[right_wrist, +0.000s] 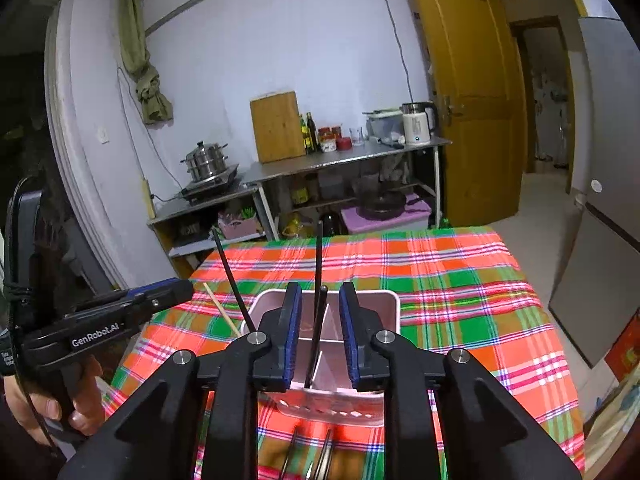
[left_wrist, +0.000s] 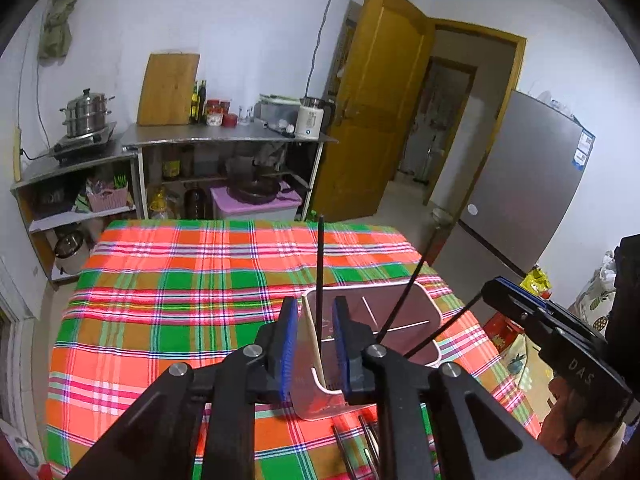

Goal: Organize utensils
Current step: 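Lower the chopsticks into the basket and open both tools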

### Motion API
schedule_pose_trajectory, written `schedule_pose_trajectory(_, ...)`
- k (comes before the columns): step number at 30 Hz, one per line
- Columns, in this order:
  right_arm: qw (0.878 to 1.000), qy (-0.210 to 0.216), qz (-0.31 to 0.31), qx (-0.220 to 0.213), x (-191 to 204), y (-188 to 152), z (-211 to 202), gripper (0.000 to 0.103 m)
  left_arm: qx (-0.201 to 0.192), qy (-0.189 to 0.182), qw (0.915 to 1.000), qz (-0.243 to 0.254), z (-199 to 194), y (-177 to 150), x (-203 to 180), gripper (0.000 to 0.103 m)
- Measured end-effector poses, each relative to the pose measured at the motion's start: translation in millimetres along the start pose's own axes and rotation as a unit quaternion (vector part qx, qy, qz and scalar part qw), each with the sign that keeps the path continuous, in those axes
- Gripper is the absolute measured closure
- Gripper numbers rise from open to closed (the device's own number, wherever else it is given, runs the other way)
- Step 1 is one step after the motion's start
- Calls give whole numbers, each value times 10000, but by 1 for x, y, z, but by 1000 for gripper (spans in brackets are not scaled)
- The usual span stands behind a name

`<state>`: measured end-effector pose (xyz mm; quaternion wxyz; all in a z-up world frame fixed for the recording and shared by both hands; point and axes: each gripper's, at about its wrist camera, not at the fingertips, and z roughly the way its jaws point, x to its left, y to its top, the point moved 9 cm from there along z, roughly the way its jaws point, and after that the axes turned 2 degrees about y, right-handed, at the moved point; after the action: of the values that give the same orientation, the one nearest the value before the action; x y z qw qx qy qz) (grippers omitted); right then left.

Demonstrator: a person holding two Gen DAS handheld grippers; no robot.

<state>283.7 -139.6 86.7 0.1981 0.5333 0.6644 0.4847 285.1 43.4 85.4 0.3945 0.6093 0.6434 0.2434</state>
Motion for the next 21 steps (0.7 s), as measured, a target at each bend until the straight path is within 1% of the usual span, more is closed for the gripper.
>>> schedule_pose_trajectory(3, 10000, 10, 4, -95, 0, -1, -15, 83, -119, 55, 9999, 45, -18, -5, -3, 86)
schedule_pose_trajectory(6, 9999, 6, -26, -158, -1, -4, -27, 83, -117, 97, 9999, 72, -30, -15, -5, 86)
schedule_pose_trajectory(11, 9998, -31, -42, -180, -2, -21, -46, 83, -142, 99, 9996, 224, -47, -41, -15, 86)
schedule_pose_trajectory(15, 10000, 4, -14, -38, -5, -44, -57, 83, -56, 61, 9994, 333, -55, -69, -24, 86)
schedule_pose_trajectory(21, 9996, -69, 127, 226, -15, -82, -69, 83, 211, -12, 9988, 438, -58, -116, -36, 86)
